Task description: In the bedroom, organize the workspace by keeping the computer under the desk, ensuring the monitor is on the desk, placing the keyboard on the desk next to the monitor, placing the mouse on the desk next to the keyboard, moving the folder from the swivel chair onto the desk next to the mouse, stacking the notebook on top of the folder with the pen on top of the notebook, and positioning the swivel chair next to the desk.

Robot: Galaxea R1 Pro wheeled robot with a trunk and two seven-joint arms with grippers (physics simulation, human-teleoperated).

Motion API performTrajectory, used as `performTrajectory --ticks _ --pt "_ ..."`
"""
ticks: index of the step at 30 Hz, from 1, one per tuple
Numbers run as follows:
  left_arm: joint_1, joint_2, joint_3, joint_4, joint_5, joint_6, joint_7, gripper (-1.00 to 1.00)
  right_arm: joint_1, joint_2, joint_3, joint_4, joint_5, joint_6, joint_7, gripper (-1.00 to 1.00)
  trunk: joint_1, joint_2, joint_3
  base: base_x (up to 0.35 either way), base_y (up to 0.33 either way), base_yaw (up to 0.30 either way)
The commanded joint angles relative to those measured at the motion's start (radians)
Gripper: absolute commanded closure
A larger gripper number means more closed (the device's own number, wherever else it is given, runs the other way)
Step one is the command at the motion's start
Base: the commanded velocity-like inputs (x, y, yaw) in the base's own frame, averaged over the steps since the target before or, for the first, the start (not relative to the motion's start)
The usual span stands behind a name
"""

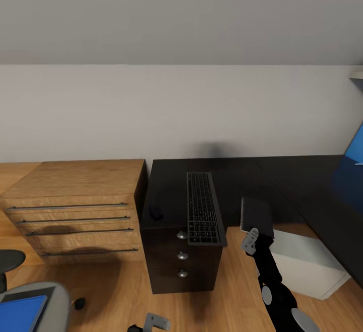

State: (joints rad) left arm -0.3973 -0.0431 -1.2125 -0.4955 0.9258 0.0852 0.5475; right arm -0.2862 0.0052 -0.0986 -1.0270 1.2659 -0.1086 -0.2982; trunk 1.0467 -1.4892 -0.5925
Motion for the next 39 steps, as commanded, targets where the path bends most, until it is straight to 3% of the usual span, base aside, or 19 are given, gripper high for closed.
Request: performTrajectory --ticks 1,12,39 --pt "-0.002 0.000 -0.007 -0.002 0.002 0.005 0.008 -1.00 -0.001 0.001 -0.003 0.001 0.008 -0.004 -0.003 1.00 0.000 -0.001 -0.001 0.061 -0.015 0.000" --pt "-0.002 -0.003 -0.008 -0.002 0.002 0.005 0.008 -1.00 -0.001 0.002 -0.002 0.017 0.008 -0.002 0.019 1.00 0.000 -0.001 -0.001 0.134 -0.003 0.000" --pt "-0.002 -0.006 -0.007 -0.002 0.004 0.007 0.009 -1.00 -0.001 -0.001 -0.001 0.077 0.009 0.015 0.066 1.00 0.000 -0.001 -0.001 0.011 0.000 0.000"
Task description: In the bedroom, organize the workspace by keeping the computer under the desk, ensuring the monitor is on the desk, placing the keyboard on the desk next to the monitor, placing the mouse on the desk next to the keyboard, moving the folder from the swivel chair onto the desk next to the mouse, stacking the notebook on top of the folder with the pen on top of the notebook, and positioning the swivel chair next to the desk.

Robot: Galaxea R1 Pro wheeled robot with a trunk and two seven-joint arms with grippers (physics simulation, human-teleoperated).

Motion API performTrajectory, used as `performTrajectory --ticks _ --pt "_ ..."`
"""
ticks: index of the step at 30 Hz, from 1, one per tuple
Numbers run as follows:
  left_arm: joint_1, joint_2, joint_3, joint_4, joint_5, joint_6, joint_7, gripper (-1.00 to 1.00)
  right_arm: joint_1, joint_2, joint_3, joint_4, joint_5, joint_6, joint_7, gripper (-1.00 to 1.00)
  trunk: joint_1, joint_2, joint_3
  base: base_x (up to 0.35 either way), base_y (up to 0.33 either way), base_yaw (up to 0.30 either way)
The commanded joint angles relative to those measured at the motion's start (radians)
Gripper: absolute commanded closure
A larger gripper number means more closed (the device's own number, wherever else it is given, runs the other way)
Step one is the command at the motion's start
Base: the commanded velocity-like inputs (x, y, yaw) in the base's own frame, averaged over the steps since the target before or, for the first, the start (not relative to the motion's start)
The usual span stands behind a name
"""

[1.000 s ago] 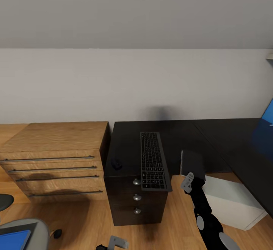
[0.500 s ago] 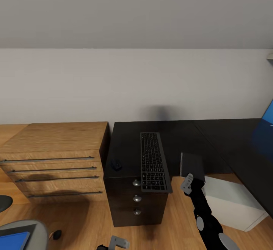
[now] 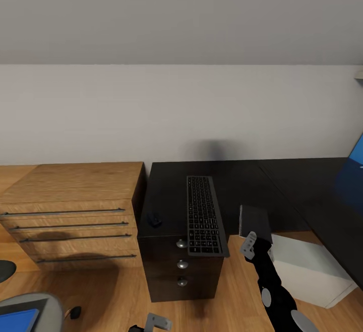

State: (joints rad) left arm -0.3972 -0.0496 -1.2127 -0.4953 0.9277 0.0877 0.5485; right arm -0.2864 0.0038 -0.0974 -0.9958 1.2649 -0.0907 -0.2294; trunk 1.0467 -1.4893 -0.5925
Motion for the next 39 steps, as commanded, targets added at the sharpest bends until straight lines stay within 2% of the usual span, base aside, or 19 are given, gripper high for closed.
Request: performTrajectory --ticks 1,39 --pt "-0.002 0.001 -0.007 -0.002 0.003 0.004 0.008 -1.00 0.000 0.000 -0.003 0.046 0.010 -0.003 -0.002 1.00 0.000 0.000 -0.001 0.000 0.000 0.000" --pt "-0.001 -0.004 -0.007 -0.002 0.005 0.005 0.007 -1.00 0.000 -0.001 -0.006 0.048 0.010 0.008 -0.002 1.00 0.000 0.000 -0.001 0.016 -0.015 0.000"
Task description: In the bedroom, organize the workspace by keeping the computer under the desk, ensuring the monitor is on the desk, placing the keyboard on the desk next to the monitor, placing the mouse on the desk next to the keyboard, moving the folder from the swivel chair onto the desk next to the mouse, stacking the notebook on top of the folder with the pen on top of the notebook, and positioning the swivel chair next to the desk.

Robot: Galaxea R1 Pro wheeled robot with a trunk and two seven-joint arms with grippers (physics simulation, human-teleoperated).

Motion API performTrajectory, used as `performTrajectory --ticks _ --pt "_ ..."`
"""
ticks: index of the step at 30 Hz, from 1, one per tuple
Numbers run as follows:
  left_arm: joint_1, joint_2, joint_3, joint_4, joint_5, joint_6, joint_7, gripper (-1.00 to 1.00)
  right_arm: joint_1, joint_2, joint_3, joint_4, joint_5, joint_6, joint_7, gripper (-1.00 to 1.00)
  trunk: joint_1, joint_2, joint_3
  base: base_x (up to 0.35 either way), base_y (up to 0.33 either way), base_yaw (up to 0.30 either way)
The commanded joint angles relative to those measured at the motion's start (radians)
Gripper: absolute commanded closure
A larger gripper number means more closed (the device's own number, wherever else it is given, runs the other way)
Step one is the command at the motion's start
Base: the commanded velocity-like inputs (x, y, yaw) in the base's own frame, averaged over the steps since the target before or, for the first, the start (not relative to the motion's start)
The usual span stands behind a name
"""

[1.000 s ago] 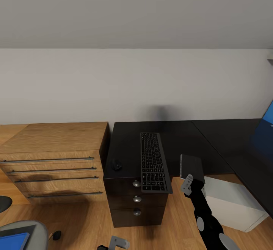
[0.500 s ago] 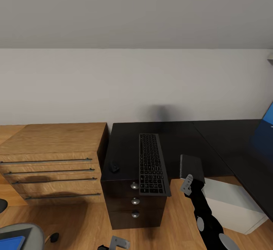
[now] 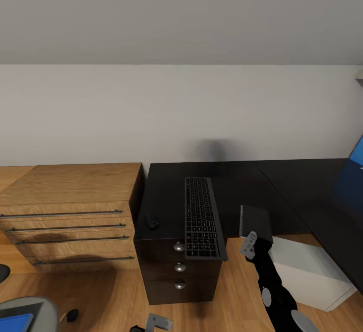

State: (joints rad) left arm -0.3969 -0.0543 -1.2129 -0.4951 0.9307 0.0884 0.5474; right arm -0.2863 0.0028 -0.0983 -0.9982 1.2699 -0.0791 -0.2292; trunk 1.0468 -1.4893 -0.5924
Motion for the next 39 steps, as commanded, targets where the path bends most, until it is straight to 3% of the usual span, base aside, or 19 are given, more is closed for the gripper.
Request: performTrajectory --ticks 1,6,7,28,39 --pt "-0.002 0.001 -0.007 -0.002 0.002 0.005 0.008 -1.00 -0.001 0.000 -0.005 0.050 0.005 0.001 -0.002 1.00 0.000 0.000 -0.001 0.000 0.000 0.000" --pt "-0.002 0.001 -0.007 -0.002 0.002 0.004 0.008 -1.00 -0.001 0.000 -0.005 0.050 0.005 0.014 -0.002 1.00 0.000 0.000 -0.001 0.000 0.000 0.000" --pt "-0.001 0.001 -0.007 -0.002 0.002 0.004 0.008 -1.00 -0.001 0.000 -0.005 0.050 0.005 0.016 -0.002 -1.00 0.000 0.000 -0.001 0.000 0.000 0.000" --pt "-0.001 0.001 -0.007 -0.002 0.002 0.004 0.008 -1.00 -0.001 0.000 -0.005 0.050 0.005 0.019 -0.002 -1.00 0.000 0.000 -0.001 -0.003 0.000 0.000" --pt "-0.002 0.001 -0.007 -0.002 0.002 0.004 0.008 -1.00 -0.001 0.000 -0.005 0.050 0.005 0.019 -0.002 -1.00 0.000 0.000 -0.001 -0.201 0.000 0.000"
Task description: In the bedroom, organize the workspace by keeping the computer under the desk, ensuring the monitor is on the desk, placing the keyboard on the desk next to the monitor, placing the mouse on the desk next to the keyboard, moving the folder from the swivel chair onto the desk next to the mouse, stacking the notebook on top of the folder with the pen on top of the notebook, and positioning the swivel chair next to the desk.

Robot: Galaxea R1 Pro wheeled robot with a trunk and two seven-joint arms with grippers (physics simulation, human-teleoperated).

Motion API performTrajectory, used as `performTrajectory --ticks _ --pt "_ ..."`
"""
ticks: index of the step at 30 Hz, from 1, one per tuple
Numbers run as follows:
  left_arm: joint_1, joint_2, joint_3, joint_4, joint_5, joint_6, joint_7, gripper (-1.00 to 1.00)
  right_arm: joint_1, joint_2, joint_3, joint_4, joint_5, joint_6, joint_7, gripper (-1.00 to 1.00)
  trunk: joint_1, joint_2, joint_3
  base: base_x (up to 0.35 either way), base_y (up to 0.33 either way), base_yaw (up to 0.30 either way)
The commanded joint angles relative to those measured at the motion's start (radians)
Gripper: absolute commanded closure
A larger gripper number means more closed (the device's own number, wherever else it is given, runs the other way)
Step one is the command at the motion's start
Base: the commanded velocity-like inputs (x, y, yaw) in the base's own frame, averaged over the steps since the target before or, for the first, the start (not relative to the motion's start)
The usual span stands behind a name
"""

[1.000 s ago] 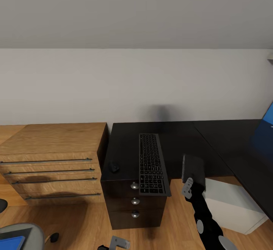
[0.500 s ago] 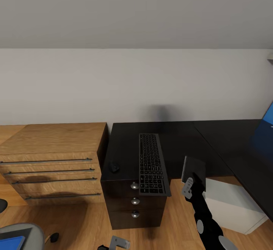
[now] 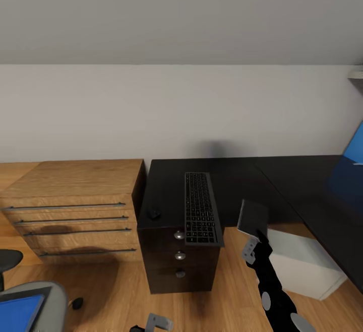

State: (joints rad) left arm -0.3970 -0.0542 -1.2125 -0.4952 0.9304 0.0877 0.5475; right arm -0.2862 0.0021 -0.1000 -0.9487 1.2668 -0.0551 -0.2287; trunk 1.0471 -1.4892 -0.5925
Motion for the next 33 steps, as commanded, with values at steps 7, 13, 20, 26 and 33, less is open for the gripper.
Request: performTrajectory --ticks 7,13,20,26,33 --pt "-0.001 0.001 -0.007 -0.002 0.002 0.004 0.008 -1.00 -0.001 0.001 -0.003 0.001 0.008 -0.005 -0.003 -1.00 0.000 -0.001 -0.001 -0.055 0.000 0.000" --pt "-0.001 0.001 -0.007 -0.002 0.002 0.004 0.008 -1.00 -0.001 0.001 -0.003 0.001 0.008 -0.005 -0.003 -1.00 0.000 -0.001 -0.001 -0.024 0.000 0.000" --pt "-0.001 0.001 -0.007 -0.002 0.002 0.005 0.008 -1.00 -0.001 0.001 -0.003 0.001 0.007 -0.005 -0.003 -1.00 0.000 -0.001 -0.001 -0.174 0.000 0.000" --pt "-0.001 0.001 -0.007 -0.002 0.003 0.004 0.008 -1.00 -0.001 0.000 -0.003 0.001 0.006 -0.004 -0.001 -1.00 0.000 -0.001 -0.001 -0.046 0.000 0.000" --pt "-0.001 0.002 -0.006 0.001 0.004 0.002 0.008 -1.00 -0.001 -0.001 -0.006 0.000 0.006 -0.003 -0.001 -1.00 0.000 -0.001 -0.001 -0.008 0.000 0.000"
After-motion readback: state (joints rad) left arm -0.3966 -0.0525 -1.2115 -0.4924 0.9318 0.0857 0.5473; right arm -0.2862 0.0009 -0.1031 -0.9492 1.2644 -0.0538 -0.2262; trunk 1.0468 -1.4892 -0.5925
